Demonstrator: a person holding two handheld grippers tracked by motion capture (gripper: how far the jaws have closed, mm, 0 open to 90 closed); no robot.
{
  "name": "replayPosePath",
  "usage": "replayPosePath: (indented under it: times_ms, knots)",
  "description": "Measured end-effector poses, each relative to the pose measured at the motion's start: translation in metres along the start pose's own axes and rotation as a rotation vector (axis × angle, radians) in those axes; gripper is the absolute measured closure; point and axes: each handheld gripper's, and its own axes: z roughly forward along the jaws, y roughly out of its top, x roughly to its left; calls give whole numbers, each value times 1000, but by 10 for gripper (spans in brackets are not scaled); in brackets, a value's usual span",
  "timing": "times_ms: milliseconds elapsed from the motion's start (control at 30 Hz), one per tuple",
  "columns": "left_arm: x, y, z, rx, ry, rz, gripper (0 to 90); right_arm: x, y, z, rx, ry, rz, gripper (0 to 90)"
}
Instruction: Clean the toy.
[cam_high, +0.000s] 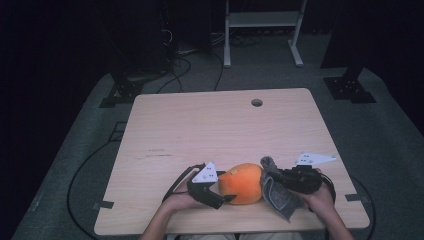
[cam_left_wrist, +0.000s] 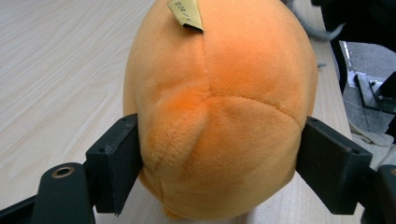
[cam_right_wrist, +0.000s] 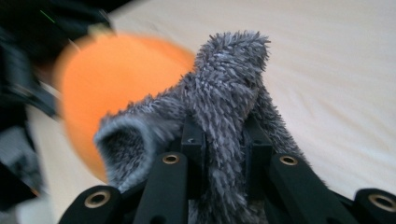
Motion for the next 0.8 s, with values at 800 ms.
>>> replayPosePath:
  times_ms: [800]
  knots:
    - [-24,9,14,16,34,173,111,43,26,-3,-75,38,-130,750]
